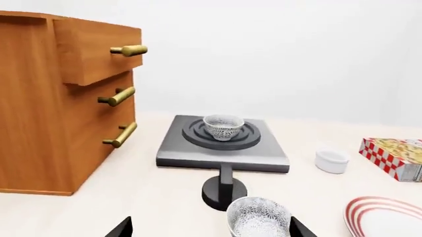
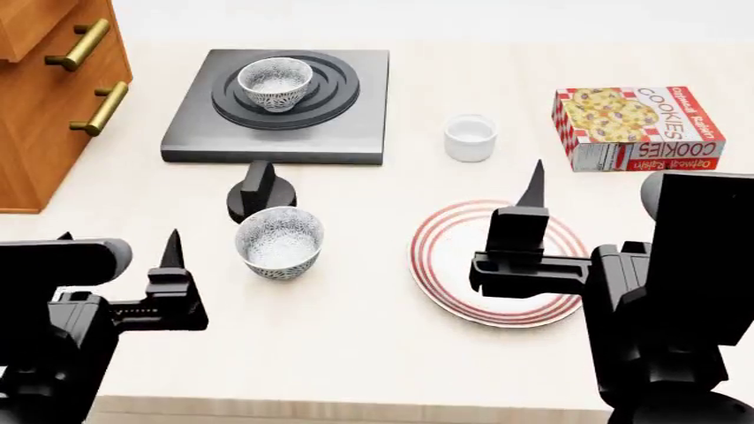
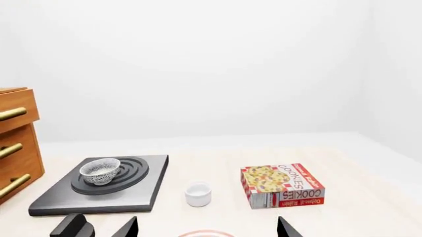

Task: Pick the akita bowl on the stove and place it on the plate.

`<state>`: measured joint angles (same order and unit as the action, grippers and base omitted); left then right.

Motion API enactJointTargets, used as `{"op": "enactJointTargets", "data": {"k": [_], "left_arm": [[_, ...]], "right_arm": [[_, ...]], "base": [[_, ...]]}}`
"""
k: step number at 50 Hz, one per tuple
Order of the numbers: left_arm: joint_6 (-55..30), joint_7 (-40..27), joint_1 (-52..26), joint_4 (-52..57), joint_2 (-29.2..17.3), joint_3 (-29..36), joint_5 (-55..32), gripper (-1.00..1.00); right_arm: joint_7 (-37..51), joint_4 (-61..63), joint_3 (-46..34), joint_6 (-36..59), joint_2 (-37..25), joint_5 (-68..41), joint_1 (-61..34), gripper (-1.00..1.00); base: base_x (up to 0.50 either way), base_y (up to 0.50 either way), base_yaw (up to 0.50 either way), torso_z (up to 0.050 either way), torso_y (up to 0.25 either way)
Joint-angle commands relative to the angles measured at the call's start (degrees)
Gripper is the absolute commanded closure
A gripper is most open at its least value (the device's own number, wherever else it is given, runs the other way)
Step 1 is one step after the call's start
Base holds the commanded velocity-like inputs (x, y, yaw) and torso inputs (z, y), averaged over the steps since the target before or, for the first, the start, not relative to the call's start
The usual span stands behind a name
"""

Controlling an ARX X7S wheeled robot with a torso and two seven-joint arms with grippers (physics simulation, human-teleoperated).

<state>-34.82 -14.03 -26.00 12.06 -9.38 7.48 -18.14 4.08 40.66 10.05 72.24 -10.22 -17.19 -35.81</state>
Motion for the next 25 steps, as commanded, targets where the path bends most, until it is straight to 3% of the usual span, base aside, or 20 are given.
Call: {"op": "enactJointTargets", "data": {"k": [1, 25], "left_arm": [[-8.52, -1.59, -13.09, -7.98, 0.74, 1.71, -0.19, -1.00], [-8.78, -1.34, -17.97, -11.97, 0.41, 5.82, 1.16, -1.00]], "right_arm": [[0.30, -0.01, 0.07, 0.12, -0.12, -0.45, -0.02, -1.00], [0.47, -0.49, 0.39, -1.07, -0.26, -1.52, 0.42, -1.00]], "base": [[0.00, 0.00, 0.00, 0.000, 0.000], [0.00, -0.01, 0.00, 0.000, 0.000]]}}
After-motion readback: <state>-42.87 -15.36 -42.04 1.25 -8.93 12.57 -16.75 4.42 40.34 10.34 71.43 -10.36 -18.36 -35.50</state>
